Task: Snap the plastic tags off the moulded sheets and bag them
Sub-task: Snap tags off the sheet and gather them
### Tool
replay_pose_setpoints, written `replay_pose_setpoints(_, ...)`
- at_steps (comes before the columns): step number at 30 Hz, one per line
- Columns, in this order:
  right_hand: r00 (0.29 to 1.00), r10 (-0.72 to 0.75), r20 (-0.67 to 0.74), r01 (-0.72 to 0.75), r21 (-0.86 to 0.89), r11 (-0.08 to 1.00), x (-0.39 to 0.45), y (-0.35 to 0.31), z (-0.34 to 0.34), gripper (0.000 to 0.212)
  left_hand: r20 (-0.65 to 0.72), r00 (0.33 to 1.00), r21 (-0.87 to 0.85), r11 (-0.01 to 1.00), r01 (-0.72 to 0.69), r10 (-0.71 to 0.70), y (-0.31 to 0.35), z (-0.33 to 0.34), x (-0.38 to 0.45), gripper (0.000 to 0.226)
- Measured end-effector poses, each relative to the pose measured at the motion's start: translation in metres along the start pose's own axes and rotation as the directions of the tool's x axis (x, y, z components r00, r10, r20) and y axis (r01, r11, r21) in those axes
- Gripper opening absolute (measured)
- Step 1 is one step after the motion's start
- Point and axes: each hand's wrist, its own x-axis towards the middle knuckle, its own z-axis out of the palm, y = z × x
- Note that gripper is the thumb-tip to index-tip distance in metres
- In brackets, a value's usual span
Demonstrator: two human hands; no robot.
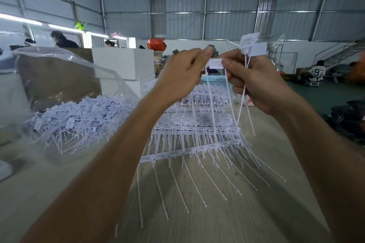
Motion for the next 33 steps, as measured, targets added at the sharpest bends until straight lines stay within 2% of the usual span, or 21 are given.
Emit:
replay_pose_setpoints(3,0.999,-0.011,-0.04,0.004,-0.171,0.985,-0.003,-0.001,0.001,0.014,-0.006,1.0,0.006,1.0,0.01,-0.01,-0.002,0.0,0.002,0.042)
replay_pose_setpoints(7,0.998,-0.058,0.037,0.067,-0.329,0.942,-0.009,-0.005,0.004,0.014,-0.032,0.999,0.053,0.999,0.009,-0.007,-0.003,0.0,0.004,0.042)
replay_pose_setpoints(10,0.989,-0.115,0.096,0.143,-0.358,0.923,-0.011,-0.007,0.003,0.006,-0.017,1.0,0.055,0.998,0.025,-0.024,0.0,-0.001,0.004,0.044)
replay_pose_setpoints(14,0.976,-0.194,0.093,0.215,-0.33,0.919,-0.009,-0.009,0.002,0.011,0.05,0.992,-0.128,0.984,0.12,-0.115,0.008,-0.006,0.006,0.049)
replay_pose_setpoints(16,0.961,-0.265,0.075,0.266,-0.497,0.826,-0.005,-0.007,0.003,0.009,0.088,0.981,-0.191,0.963,0.19,-0.176,0.011,-0.008,0.006,0.047)
replay_pose_setpoints(18,0.924,-0.37,0.093,0.331,-0.678,0.656,-0.003,-0.006,0.007,0.01,0.147,0.956,-0.271,0.919,0.286,-0.253,0.01,-0.01,0.005,0.043)
replay_pose_setpoints(19,0.907,-0.406,0.113,0.359,-0.712,0.604,-0.003,-0.005,0.008,0.011,0.188,0.941,-0.317,0.889,0.33,-0.282,0.009,-0.011,0.004,0.043)
replay_pose_setpoints(20,0.899,-0.421,0.124,0.376,-0.712,0.593,-0.002,-0.004,0.009,0.014,0.212,0.932,-0.354,0.865,0.354,-0.295,0.009,-0.012,0.004,0.044)
replay_pose_setpoints(22,0.905,-0.41,0.116,0.377,-0.665,0.645,0.001,-0.001,0.009,0.017,0.182,0.941,-0.357,0.872,0.335,-0.287,0.009,-0.013,0.005,0.046)
replay_pose_setpoints(24,0.931,-0.353,0.095,0.333,-0.619,0.712,0.003,0.004,0.009,0.016,0.071,0.973,-0.186,0.955,0.231,-0.222,0.007,-0.011,0.008,0.052)
replay_pose_setpoints(26,0.952,-0.295,0.077,0.283,-0.585,0.76,0.002,0.01,0.009,0.007,-0.003,0.996,0.152,0.984,0.092,-0.093,0.004,-0.006,0.007,0.047)
replay_pose_setpoints(28,0.966,-0.248,0.065,0.242,-0.559,0.793,0.002,0.019,0.009,0.011,0.007,1.0,0.46,0.888,-0.029,0.029,0.004,0.0,0.001,0.034)
replay_pose_setpoints(29,0.972,-0.229,0.054,0.218,-0.572,0.791,0.001,0.023,0.009,0.013,0.03,0.997,0.558,0.827,-0.075,0.071,0.004,0.002,-0.002,0.03)
replay_pose_setpoints(31,0.98,-0.198,-0.009,0.155,-0.592,0.791,0.003,0.034,0.011,0.008,0.081,0.99,0.68,0.72,-0.14,0.117,0.0,0.006,-0.003,0.03)
replay_pose_setpoints(33,0.975,-0.152,-0.161,0.051,-0.506,0.861,0.006,0.042,0.009,0.008,0.121,0.98,0.693,0.694,-0.196,0.156,0.0,0.008,-0.002,0.038)
